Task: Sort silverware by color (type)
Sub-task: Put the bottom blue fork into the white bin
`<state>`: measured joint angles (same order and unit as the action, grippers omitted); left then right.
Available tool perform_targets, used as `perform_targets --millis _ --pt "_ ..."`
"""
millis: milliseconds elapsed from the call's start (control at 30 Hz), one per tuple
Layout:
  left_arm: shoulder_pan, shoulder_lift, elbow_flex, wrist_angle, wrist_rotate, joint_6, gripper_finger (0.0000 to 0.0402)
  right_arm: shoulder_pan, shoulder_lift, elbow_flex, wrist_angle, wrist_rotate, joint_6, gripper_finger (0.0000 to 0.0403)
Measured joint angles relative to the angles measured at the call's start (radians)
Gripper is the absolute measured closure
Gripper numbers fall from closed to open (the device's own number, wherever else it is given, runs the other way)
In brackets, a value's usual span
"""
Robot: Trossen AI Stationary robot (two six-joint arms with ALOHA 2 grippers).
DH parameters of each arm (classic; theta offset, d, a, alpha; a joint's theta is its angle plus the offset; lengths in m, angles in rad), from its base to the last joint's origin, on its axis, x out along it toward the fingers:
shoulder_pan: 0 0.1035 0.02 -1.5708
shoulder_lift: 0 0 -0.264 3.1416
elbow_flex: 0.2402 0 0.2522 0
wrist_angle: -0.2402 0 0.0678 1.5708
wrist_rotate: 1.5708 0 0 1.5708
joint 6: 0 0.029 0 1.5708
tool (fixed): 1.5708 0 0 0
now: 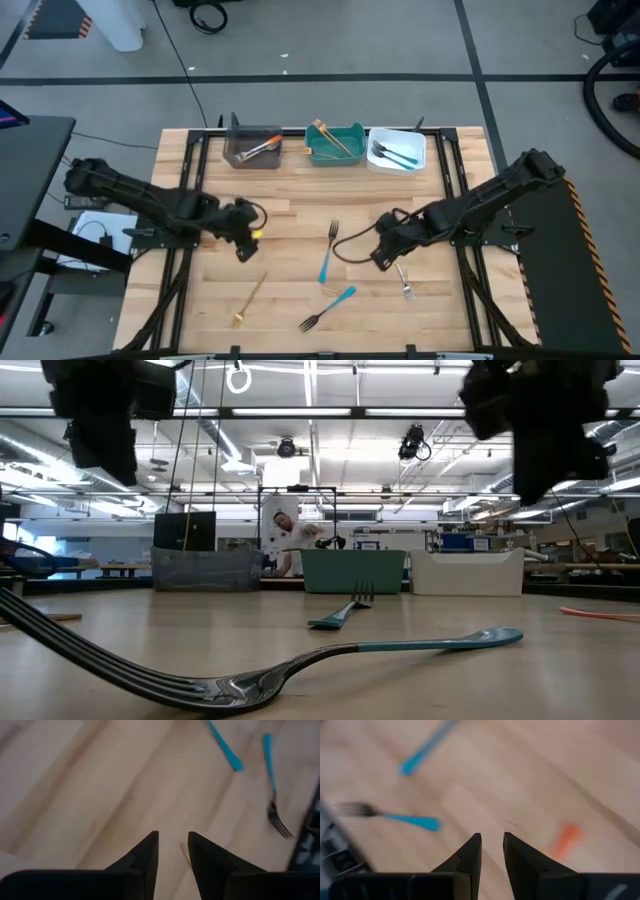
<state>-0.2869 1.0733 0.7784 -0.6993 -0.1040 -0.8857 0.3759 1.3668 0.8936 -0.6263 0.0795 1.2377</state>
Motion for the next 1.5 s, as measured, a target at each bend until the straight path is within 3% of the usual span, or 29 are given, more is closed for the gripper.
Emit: perform_targets --millis 233,567,933,1500 --pt "-0.076 0.000 -0.001 0.042 -0.049 0.032 0.0287 0.041 0.226 0.049 0.439 -0.125 -0.461 0.0315" --pt "-0.076 0.000 -0.001 0.043 -0.053 0.026 0.0287 0.077 0.499 0.204 0.502 -0.097 -0.947 0.0315" --pt "-0.075 0.000 -0.001 0.037 -0.079 0.028 0.0287 0.103 0.682 0.351 0.652 -0.089 -1.177 0.0315" --pt "-0.075 0.000 -0.001 0.021 -0.087 0.025 0.0287 0.119 0.742 0.378 0.610 -0.080 -1.184 0.0315"
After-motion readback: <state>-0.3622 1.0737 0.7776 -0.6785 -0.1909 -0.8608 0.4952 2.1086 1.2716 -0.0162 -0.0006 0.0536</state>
